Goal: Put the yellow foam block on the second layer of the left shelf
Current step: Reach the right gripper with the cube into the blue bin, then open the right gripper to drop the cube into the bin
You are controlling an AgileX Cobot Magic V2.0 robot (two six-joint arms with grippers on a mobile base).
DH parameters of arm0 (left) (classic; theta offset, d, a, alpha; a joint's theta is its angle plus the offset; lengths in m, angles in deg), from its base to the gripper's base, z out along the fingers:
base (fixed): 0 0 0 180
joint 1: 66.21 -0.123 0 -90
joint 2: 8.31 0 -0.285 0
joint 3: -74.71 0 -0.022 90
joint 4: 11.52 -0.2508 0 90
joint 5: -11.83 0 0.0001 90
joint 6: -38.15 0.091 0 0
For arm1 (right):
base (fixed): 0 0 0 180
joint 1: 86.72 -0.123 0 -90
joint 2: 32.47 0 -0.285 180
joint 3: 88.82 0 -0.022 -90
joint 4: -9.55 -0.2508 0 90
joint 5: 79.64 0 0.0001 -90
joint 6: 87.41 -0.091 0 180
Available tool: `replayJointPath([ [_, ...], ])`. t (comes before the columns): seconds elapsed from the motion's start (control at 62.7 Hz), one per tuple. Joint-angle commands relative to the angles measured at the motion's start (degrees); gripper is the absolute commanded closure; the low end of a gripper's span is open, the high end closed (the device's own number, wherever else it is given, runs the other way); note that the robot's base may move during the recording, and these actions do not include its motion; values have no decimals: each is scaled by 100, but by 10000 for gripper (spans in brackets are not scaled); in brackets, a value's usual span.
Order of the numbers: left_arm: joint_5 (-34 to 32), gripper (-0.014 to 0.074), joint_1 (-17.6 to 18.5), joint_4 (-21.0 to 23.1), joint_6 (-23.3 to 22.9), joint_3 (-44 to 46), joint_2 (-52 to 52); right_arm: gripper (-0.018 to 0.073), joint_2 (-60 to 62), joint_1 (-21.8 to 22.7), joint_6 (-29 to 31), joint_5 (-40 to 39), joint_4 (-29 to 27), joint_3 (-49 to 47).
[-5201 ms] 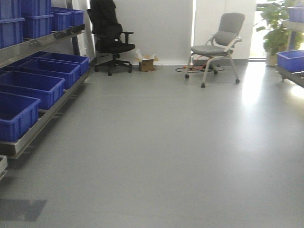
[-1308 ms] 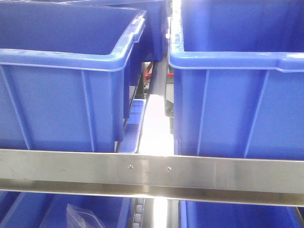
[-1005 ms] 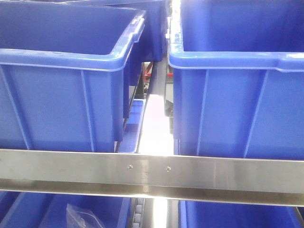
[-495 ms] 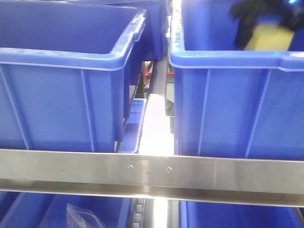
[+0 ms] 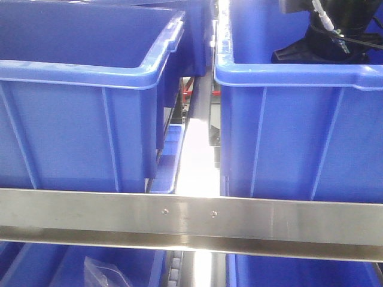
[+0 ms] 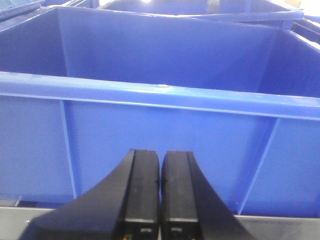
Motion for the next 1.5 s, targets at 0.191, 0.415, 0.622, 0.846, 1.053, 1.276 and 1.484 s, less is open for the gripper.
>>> replayJointPath([
  [0.191,-506,460,7,42,-22,-148,-17,-48,309,13,55,-305,172,-203],
  [0.415,-506,460,7,42,-22,-148,-17,-42,489,13,55,-154,183,-203],
  [0.622,-506,460,7,42,-22,-148,-17,-37,995,13,55,-25,183,-203],
  [0.846,-506,460,7,42,-22,-148,-17,221,1669,13,55,160,190,-113],
  [1.053,-506,460,7,42,-22,-148,-17,192,1658,13,55,287,236,-91],
  [1.276,-506,460,7,42,-22,-148,-17,-43,1615,13,55,508,236,-91],
  [1.484,-506,460,7,42,-22,-148,-17,-43,1615,13,55,496,264,-91],
])
